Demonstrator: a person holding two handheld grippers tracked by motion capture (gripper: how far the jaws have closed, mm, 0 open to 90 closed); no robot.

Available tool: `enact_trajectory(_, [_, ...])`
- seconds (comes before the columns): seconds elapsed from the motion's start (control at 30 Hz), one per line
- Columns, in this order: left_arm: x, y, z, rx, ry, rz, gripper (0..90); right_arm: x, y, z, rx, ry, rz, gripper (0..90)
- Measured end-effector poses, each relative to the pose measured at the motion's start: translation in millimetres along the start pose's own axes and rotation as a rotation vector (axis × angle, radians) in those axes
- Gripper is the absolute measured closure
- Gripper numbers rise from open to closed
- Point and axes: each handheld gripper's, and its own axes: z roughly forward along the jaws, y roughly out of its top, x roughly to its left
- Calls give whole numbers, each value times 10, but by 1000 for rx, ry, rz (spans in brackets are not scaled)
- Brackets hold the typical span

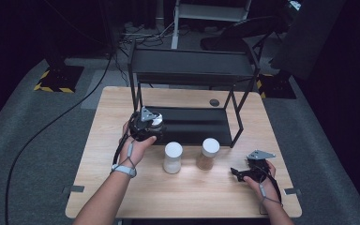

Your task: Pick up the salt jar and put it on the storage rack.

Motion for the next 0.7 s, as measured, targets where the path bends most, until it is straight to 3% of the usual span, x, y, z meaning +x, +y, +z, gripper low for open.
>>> enact_trajectory(0.23, [37,57,186,19,7,-13,299,0,0,0,0,0,0,21])
enact_trajectory(0.43, [83,105,356,42,15,14,299,0,0,0,0,0,0,20])
enact_trajectory(0.7, [116,94,557,60,7,12,299,0,0,0,0,0,0,21])
